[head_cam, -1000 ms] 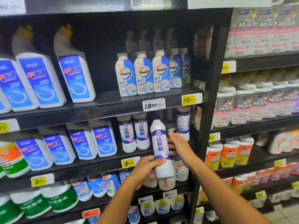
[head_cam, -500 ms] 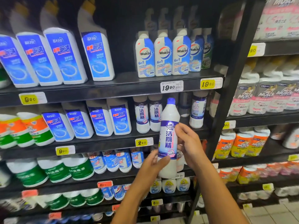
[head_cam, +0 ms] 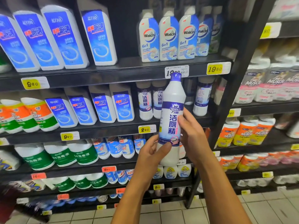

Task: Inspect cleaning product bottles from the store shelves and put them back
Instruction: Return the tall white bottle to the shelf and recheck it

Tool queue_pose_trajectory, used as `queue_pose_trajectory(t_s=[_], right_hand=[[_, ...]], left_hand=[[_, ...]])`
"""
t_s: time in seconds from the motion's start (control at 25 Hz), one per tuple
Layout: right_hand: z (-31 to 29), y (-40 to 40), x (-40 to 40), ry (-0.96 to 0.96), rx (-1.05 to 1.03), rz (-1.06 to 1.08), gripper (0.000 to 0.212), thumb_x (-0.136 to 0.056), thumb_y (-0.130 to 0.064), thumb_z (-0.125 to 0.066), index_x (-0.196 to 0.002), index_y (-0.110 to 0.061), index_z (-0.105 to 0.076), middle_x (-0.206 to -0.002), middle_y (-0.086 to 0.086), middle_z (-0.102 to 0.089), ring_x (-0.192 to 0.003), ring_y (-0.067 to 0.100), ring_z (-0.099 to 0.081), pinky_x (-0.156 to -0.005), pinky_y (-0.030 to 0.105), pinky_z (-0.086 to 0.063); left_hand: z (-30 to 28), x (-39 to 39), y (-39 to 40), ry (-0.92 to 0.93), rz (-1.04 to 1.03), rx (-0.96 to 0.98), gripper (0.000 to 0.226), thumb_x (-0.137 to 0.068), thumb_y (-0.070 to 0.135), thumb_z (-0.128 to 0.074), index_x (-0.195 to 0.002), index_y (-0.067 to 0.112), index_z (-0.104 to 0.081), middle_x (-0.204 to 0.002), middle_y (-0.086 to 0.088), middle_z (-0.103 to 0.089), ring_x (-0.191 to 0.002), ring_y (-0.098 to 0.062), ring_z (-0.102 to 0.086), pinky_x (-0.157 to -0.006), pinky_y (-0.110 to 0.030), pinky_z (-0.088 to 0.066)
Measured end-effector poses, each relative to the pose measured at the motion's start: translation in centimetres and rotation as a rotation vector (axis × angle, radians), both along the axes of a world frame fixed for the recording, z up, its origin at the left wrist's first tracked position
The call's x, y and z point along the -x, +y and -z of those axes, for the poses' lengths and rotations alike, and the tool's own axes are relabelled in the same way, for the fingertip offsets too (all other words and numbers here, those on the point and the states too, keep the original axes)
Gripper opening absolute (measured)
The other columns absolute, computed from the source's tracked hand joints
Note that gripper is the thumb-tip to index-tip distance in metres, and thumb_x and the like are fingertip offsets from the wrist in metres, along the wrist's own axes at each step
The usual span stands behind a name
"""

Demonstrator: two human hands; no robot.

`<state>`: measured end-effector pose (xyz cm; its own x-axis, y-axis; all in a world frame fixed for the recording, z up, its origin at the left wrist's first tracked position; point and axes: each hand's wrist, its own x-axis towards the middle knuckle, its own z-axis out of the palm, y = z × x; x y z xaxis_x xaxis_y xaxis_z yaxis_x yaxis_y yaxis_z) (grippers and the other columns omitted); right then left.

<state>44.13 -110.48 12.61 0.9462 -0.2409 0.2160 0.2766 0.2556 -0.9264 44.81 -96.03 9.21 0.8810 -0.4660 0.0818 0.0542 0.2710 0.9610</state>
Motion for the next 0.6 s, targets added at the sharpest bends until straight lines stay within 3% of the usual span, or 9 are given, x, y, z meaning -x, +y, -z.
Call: queue_pose_trajectory(t_s=[0.28,0.44,0.6], right_hand=[[-1.5,0.2,0.9,-0.052,-0.023,0.14,0.053,-0.087,-0.043,-0.063,-0.132,-0.015,-0.055,-0.109,0.006,-0.074,-0.099,0.026,-0.073,-0.073,0.03,-0.059],[-2.4,-0.4,1.1,-0.059,-0.012,0.089,0.038,-0.091,-0.048,-0.053,-0.123,-0.03,-0.063,-0.114,0.001,-0.073,-0.105,0.021,-0.071,-0.08,0.033,-0.06],[-2.3,-0.7,1.3,-0.043,-0.019,0.052,0.042,-0.095,-0.039,-0.055,-0.134,-0.024,-0.057,-0.122,0.002,-0.07,-0.111,0.022,-0.068,-0.082,0.034,-0.059]], left_hand=[[-2.4,1.2,0.6,-0.017,0.157,0.042,0.045,-0.083,0.029,-0.073,-0.126,0.024,-0.063,-0.123,-0.01,-0.069,-0.114,-0.027,-0.066,-0.085,-0.028,-0.055],[-3.3,1.6,0.1,-0.007,0.145,0.058,0.042,-0.082,0.035,-0.072,-0.123,0.026,-0.065,-0.12,-0.009,-0.07,-0.11,-0.025,-0.068,-0.085,-0.033,-0.057],[-3.3,1.9,0.2,0.029,0.148,0.087,0.044,-0.079,0.039,-0.072,-0.121,0.026,-0.067,-0.12,-0.009,-0.07,-0.108,-0.023,-0.068,-0.087,-0.035,-0.057]])
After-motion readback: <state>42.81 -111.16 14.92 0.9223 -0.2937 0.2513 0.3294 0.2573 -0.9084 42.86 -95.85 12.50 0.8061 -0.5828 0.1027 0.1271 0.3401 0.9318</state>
